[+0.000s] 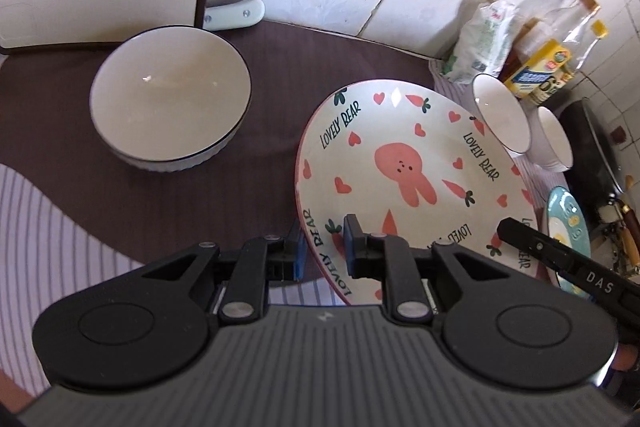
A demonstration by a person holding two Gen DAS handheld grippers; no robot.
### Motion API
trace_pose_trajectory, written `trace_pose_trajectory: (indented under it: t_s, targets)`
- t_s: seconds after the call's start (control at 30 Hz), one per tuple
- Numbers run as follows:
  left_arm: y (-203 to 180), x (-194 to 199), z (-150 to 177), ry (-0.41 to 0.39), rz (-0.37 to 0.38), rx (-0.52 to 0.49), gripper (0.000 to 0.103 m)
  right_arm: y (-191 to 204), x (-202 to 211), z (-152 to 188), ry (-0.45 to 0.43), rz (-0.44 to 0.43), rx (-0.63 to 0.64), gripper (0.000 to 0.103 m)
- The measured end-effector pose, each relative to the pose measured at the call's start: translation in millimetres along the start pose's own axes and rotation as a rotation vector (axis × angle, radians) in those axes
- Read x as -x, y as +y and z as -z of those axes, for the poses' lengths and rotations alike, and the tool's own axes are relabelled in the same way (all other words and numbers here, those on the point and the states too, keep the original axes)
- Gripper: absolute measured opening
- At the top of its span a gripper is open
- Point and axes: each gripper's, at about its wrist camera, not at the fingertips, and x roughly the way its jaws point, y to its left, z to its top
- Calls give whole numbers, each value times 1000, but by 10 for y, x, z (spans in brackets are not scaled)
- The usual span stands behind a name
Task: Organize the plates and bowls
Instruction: 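Carry the bunny plate and lower it onto the sun plate, right gripper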
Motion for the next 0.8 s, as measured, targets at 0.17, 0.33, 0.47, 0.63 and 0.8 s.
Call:
trace_pose_trajectory:
  t_s: [0.17,0.33,0.47,0.63,0.8]
  targets:
    - [-39,-199,-48,26,-15,2,17,-141,-195,-119,29,27,-19,19]
    - [-57,-280,-38,47,-26,-8,17,-185,-307,-161,84,64,-51,19]
    - [-66,-320,-67,47,-39,-23,18,-196,-372,-140,91,76,-41,19]
    - [-104,-380,-66,74,-54,-26,21,-90,-448,-153,101,140,31,19]
    - [-142,-408,-31,77,-61,-19,22,-57,-491,-197,98,171,57,20]
